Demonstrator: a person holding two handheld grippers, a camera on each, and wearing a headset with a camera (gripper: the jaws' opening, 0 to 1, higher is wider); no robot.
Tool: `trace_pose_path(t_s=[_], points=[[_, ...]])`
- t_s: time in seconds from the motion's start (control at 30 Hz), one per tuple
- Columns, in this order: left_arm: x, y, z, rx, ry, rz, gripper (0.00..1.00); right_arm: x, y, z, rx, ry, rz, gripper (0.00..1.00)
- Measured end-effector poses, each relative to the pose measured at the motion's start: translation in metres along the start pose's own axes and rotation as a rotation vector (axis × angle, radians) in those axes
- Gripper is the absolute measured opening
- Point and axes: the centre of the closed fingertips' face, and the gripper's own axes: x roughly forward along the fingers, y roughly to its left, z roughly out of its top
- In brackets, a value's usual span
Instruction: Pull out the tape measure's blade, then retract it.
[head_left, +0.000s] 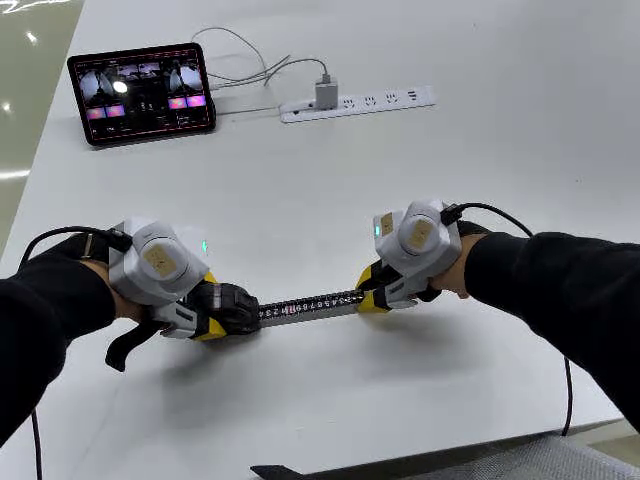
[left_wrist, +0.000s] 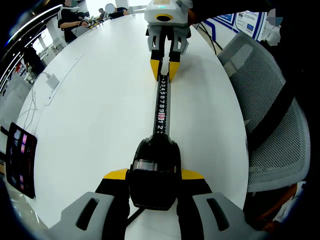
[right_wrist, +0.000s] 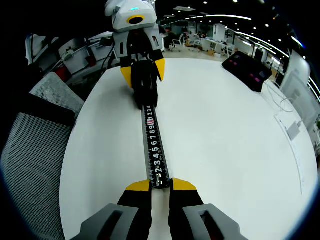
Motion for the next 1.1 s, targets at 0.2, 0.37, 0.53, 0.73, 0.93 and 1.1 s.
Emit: trace_pose_path(t_s=[0.2, 0.37, 0.53, 0.73, 0.93, 1.1], points=[[0.0, 0.0, 0.0, 0.001, 0.002, 0.001, 0.3, -0.002, -0.001, -0.003, 0.002, 0.006, -0.002, 0.07], [0.0, 0.0, 0.0, 0.002, 0.002, 0.001, 0.3, -0.004, -0.001, -0.006, 0.007, 0.01, 0.0, 0.07], [0.0, -0.001, 0.0, 0.003, 0.003, 0.001, 0.3, -0.006, -0.001, -0.008, 0.013, 0.015, 0.0, 0.07], [0.0, -0.001, 0.0, 0.004, 0.002, 0.002, 0.3, -0.008, -0.001, -0.011, 0.01, 0.02, 0.0, 0.07], [0.0, -0.001, 0.001, 0.005, 0.001, 0.001, 0.3, -0.01, -0.002, -0.013, 0.008, 0.024, 0.0, 0.07], [0.0, 0.001, 0.0, 0.004, 0.001, 0.001, 0.3, -0.011, -0.003, -0.014, 0.004, 0.026, -0.001, 0.07]])
